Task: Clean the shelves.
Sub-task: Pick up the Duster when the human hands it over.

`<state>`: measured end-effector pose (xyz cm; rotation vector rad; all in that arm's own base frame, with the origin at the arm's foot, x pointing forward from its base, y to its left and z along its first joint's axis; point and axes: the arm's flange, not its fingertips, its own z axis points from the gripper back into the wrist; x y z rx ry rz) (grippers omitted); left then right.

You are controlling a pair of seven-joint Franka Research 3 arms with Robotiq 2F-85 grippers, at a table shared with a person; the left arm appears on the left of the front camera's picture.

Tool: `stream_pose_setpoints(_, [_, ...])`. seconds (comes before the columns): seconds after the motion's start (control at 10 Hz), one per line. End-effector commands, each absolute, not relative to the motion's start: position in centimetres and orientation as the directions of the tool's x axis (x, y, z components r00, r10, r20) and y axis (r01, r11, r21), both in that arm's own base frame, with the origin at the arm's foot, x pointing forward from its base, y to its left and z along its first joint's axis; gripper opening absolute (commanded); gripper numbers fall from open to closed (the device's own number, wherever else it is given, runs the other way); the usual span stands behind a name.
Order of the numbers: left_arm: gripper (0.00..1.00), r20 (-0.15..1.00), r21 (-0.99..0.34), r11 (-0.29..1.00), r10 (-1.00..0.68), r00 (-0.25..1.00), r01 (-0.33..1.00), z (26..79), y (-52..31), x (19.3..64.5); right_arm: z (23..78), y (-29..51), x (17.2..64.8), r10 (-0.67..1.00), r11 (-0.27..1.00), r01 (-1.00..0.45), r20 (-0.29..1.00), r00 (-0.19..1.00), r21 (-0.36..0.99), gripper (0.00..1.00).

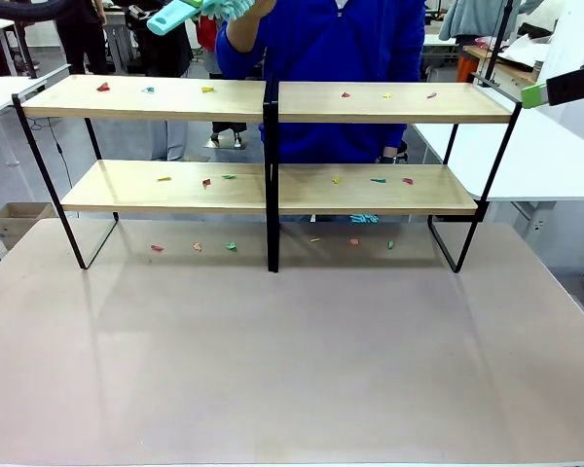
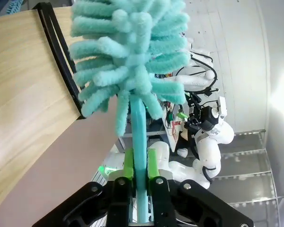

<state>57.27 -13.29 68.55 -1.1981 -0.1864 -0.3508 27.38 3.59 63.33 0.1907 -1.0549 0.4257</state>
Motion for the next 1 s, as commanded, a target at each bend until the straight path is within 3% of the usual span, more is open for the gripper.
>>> stream_pose_setpoints(0.0, [0.00, 0.359, -0.857, 0.311, -0.214, 0.909, 0.412, 70.0, -12.5, 55.3, 63.4, 3.6, 27.4, 0.244, 0.901, -0.432, 0.874, 0.421, -0.044, 1.00])
stream_pose_setpoints(0.2, [0.00, 0.469, -0.763, 0.361, -0.260, 0.844, 0.535, 74.1, -7.2, 49.9, 63.4, 3.6, 27.4, 0.244, 0.901, -0.432, 0.874, 0.421, -0.044, 1.00])
stream_pose_setpoints(0.4, [0.00, 0.485, -0.696, 0.422, -0.322, 0.813, 0.581, 76.1, 1.9, 42.2, 63.4, 3.6, 27.4, 0.244, 0.901, -0.432, 0.874, 0.421, -0.044, 1.00])
stream_pose_setpoints(0.7, [0.00, 0.481, -0.587, 0.512, -0.403, 0.778, 0.628, 73.1, 15.5, 30.5, 63.4, 3.6, 27.4, 0.244, 0.901, -0.432, 0.874, 0.421, -0.044, 1.00])
stream_pose_setpoints(0.9, [0.00, 0.461, -0.547, 0.573, -0.403, 0.791, 0.610, 69.7, 19.5, 24.6, 63.4, 3.6, 27.4, 0.244, 0.901, -0.432, 0.874, 0.421, -0.044, 1.00])
